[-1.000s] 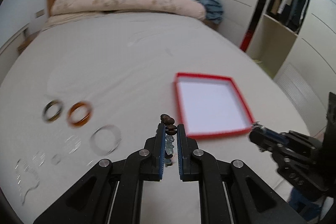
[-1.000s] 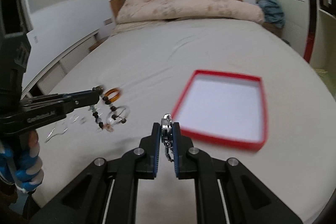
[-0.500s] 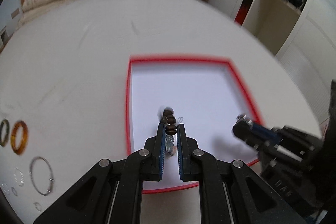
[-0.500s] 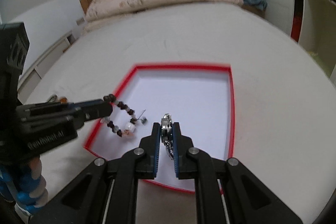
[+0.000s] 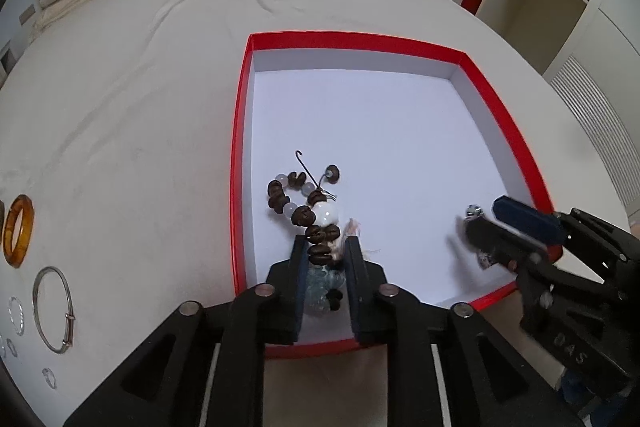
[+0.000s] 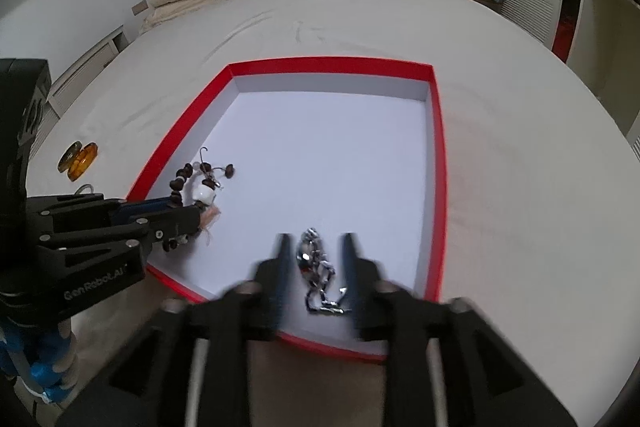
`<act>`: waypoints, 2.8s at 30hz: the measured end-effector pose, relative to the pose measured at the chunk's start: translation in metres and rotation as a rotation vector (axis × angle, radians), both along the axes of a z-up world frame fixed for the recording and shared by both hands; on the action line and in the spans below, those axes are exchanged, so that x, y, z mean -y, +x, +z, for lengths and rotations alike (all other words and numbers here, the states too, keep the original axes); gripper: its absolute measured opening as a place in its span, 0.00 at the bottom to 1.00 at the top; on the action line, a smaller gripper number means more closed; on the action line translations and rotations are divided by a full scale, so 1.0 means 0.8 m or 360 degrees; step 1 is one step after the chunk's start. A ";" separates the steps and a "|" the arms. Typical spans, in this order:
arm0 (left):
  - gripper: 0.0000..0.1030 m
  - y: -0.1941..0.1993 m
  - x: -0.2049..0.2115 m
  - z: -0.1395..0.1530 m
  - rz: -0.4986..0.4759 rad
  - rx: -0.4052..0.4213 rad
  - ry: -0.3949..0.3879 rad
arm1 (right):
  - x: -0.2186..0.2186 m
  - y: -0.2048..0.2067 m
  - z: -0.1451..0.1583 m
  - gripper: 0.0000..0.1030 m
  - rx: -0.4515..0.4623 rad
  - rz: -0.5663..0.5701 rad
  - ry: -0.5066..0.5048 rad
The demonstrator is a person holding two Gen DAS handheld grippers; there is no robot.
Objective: Organize jewelry
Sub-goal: 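Open both grippers to drop bracelet and watch into the box, then move both grippers toward the silver chain necklace and small ring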
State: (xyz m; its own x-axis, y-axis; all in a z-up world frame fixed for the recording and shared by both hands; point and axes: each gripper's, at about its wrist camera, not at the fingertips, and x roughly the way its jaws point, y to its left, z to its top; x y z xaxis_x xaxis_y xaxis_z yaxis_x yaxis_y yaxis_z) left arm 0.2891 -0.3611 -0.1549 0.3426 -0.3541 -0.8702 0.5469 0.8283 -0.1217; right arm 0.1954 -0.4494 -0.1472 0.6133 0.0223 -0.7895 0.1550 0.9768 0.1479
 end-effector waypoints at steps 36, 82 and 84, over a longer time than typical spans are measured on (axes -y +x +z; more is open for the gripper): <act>0.48 -0.185 -0.184 0.179 0.0281 0.0411 0.0034 | -0.129 -0.159 0.169 0.37 0.0286 0.0044 0.0007; 0.58 -0.345 -0.420 0.229 0.0711 0.0629 -0.0022 | -0.326 -0.263 0.237 0.37 0.0444 0.0413 -0.0066; 0.58 -0.341 -0.437 0.217 0.0741 0.0605 -0.0014 | -0.333 -0.257 0.233 0.37 0.0426 0.0424 -0.0068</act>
